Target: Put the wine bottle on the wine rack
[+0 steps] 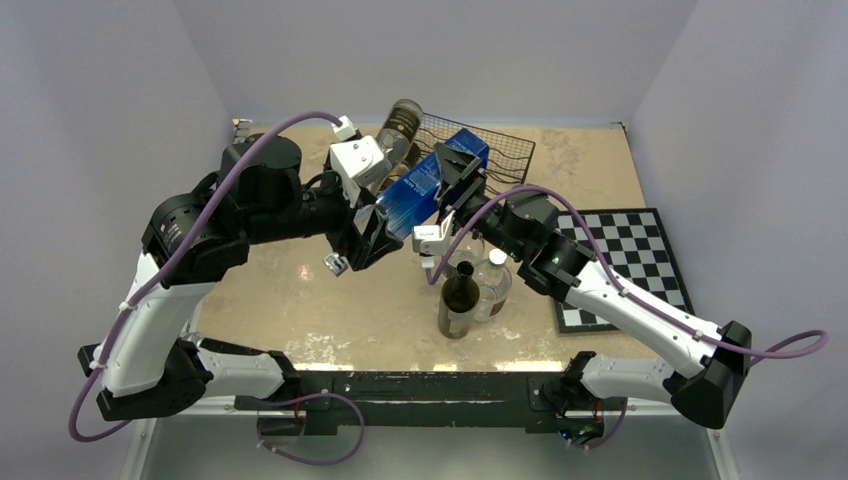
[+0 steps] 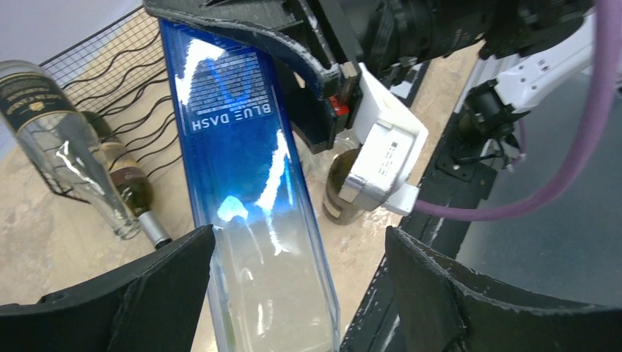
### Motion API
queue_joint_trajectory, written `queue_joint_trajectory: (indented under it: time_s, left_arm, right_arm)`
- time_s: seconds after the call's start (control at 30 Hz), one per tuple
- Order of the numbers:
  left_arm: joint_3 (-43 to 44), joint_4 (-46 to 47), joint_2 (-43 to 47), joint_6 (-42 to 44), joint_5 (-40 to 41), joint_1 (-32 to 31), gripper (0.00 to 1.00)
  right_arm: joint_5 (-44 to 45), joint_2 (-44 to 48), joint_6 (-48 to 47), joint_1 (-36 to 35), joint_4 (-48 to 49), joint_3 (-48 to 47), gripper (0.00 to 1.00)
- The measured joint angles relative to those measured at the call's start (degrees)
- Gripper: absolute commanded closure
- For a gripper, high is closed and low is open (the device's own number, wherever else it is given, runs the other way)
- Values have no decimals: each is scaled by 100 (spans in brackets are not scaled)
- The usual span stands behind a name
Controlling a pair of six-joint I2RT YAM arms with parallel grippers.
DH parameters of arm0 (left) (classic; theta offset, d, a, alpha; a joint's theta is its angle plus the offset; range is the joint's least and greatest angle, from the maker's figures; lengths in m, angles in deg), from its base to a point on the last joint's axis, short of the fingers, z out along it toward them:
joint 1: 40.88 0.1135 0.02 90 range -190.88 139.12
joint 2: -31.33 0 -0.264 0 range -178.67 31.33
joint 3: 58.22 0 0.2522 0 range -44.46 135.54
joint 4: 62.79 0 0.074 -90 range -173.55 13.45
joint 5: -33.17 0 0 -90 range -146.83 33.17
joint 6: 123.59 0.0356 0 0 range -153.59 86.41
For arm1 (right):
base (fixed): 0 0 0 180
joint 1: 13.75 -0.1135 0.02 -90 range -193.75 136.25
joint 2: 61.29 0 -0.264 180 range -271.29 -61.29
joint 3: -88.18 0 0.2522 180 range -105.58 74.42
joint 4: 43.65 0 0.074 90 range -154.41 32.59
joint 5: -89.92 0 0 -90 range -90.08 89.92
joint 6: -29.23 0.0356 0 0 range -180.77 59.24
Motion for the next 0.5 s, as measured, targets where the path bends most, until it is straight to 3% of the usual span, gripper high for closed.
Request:
queue_joint_trajectory:
  time_s: [0.33,0.5]
  left_arm:
    - [-9,-549,-549,94,697,2,4]
    - [-2,-584,-621,101,761,2,10]
  right_arm:
    - [20,0,48,0,96,0,100]
    - [92,-2,0,2,59,0,100]
